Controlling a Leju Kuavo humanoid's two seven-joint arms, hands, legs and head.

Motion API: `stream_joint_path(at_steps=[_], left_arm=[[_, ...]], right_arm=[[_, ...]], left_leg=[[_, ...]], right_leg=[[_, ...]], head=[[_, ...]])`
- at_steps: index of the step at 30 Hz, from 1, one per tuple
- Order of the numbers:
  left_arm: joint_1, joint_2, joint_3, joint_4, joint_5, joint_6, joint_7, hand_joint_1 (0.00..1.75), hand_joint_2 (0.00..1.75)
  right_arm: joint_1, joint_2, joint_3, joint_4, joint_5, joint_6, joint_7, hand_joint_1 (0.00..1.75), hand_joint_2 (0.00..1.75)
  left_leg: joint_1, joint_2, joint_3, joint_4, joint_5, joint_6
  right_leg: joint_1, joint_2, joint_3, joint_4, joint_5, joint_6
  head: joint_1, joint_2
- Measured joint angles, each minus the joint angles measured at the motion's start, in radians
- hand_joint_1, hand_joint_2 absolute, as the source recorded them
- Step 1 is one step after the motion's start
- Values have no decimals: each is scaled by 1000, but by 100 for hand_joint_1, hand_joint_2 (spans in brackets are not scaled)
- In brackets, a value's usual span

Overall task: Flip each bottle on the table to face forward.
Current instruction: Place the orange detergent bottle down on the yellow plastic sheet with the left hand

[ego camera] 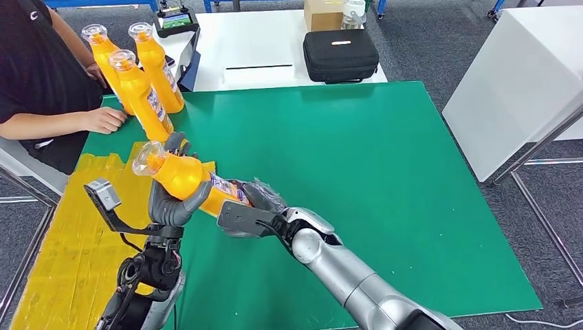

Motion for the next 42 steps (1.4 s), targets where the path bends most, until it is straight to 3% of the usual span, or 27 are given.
stream_joint_path(at_steps=[3,9,16,20,24,29,41,42], left_arm=[[7,2,-1,0,99,-80,43,0,175],[2,2,-12,13,212,-155,115,0,175],[-31,0,-41,49,225,-147,127,0,175],[-57,-11,-69,73,181,-74,101,4,175],[-76,-32,-94,86,102,35,44,168,175],[-80,-50,-98,86,29,111,0,173,175],[-76,-56,-90,86,-18,133,-46,175,175],[-76,-56,-88,86,-19,133,-47,175,175]], right_arm=[[-4,-1,2,-9,22,-7,10,175,175],[-22,1,10,-5,62,-46,32,175,175],[-40,6,9,18,62,-57,38,175,175],[-44,15,1,33,55,-58,52,175,175],[-56,33,-4,42,55,-58,71,175,175],[-64,43,-7,49,61,-57,77,175,175],[-72,58,-8,69,78,-55,66,175,175],[-74,59,-8,72,79,-55,67,137,175]], left_leg=[[0,0,0,0,0,0],[0,0,0,0,0,0],[0,0,0,0,0,0],[0,0,0,0,0,0],[0,1,0,0,0,0],[0,0,0,0,0,0],[0,0,0,0,0,0],[0,0,0,0,0,0]], right_leg=[[0,0,0,0,0,0],[0,0,0,0,0,0],[0,0,0,0,0,0],[0,0,0,0,0,0],[0,1,0,0,0,0],[0,1,0,0,0,0],[0,1,0,0,0,0],[0,1,0,0,0,0]], head=[[0,0],[0,0],[0,0],[0,0],[0,0],[0,0],[0,0],[0,0]])
